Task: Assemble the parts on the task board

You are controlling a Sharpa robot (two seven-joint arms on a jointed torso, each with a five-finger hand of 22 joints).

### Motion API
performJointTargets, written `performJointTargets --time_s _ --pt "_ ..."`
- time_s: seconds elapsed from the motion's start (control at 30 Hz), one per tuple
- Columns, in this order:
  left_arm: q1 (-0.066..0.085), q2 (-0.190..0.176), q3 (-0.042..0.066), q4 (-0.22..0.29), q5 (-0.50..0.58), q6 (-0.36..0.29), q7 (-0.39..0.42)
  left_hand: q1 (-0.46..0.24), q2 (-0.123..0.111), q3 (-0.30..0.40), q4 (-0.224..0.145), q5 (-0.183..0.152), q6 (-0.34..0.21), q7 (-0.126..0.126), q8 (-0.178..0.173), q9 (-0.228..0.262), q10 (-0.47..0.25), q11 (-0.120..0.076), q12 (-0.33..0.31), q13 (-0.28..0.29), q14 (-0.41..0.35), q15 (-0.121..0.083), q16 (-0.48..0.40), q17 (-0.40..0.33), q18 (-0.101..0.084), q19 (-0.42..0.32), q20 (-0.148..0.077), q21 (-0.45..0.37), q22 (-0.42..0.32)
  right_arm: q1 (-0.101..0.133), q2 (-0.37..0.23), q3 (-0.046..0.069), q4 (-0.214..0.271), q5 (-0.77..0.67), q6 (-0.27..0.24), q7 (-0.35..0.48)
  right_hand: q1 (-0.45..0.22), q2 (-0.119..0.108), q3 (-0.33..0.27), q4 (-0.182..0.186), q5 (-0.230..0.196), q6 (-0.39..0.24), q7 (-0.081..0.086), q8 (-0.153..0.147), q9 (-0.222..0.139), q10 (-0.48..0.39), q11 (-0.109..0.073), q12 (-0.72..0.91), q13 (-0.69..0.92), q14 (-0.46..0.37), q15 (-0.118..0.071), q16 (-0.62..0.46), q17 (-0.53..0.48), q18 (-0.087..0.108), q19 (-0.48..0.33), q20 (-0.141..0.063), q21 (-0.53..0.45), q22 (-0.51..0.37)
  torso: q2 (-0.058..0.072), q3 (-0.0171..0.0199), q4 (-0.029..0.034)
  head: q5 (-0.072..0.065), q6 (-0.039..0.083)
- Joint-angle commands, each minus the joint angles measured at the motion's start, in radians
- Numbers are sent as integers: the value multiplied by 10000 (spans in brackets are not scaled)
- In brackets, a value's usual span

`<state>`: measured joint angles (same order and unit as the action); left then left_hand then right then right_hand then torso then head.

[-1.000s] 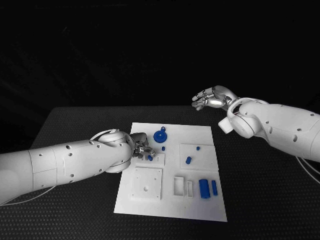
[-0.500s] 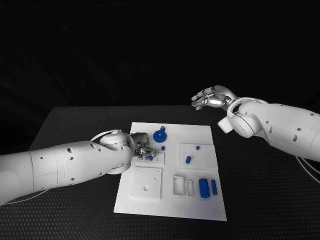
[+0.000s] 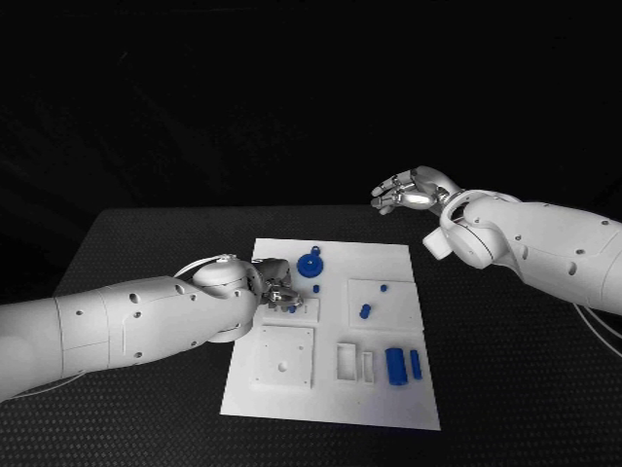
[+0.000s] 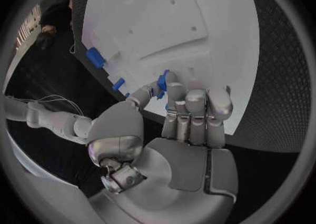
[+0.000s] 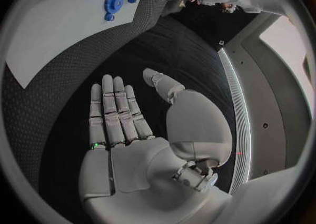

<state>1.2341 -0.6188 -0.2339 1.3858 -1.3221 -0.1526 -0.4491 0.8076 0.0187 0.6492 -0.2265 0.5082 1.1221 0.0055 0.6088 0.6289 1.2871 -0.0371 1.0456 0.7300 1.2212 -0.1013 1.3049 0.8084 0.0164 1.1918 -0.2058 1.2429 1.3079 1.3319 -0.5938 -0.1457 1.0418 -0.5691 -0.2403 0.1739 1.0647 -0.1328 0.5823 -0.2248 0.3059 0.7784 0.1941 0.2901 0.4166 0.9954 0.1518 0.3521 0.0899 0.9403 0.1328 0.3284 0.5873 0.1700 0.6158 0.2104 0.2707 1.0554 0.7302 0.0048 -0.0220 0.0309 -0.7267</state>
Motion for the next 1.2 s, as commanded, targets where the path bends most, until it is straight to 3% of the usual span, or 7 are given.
performJointTargets --time_s 0.03,0.47,0.7,1.03,1.2 --pt "-60 -74 -44 12 216 -222 103 106 10 385 -247 151 225 -289 54 -15 985 -960 -32 16 853 -910 51 -8 1416 -21 -462 35 87 -8 2 5 -32 -43 144 55 -101 3 -69 19 57 32 177 67 -14 51 -10 -63 -11 -19 39 -58 -17 195 -72 16 -55 15 0 -5 3 -28 9" --pt "-61 -328 -36 137 1196 -1014 739 129 -58 401 -172 133 218 -265 62 -93 977 -929 -58 38 836 -884 34 -26 1398 -84 -435 19 78 -16 -9 5 -164 -36 151 59 -109 2 -81 20 93 28 178 66 -25 46 -8 -66 -32 -35 47 -71 -23 195 -88 18 -78 21 9 -4 16 -29 33" --pt "-59 -386 -34 96 1223 -981 777 219 -143 421 -104 55 219 -241 64 -179 976 -904 -83 68 833 -890 14 -51 1401 -120 -429 1 60 -18 -17 5 -153 -36 161 53 -88 0 -82 0 118 31 174 69 -32 46 -15 -65 -48 -45 52 -78 -27 197 -98 18 -95 28 1 -5 4 -19 -4" --pt "-60 -317 -34 85 1191 -820 795 256 -142 421 -79 24 220 -239 66 -215 977 -902 -92 83 838 -899 14 -58 1404 -121 -430 4 54 -20 -21 5 -148 -35 167 48 -93 -6 -94 -5 123 27 176 69 -38 47 -13 -65 -59 -53 56 -84 -30 195 -104 23 -107 34 3 -7 13 -35 91" --pt "-61 -283 -36 78 1191 -802 788 283 -141 407 -49 -49 213 -234 66 -256 974 -897 -107 99 836 -913 8 -68 1408 -124 -431 5 47 -20 -21 5 -142 -35 170 47 -99 -8 -101 -5 127 26 178 68 -41 46 -11 -66 -65 -56 57 -86 -31 194 -106 25 -112 37 5 0 10 -37 62"
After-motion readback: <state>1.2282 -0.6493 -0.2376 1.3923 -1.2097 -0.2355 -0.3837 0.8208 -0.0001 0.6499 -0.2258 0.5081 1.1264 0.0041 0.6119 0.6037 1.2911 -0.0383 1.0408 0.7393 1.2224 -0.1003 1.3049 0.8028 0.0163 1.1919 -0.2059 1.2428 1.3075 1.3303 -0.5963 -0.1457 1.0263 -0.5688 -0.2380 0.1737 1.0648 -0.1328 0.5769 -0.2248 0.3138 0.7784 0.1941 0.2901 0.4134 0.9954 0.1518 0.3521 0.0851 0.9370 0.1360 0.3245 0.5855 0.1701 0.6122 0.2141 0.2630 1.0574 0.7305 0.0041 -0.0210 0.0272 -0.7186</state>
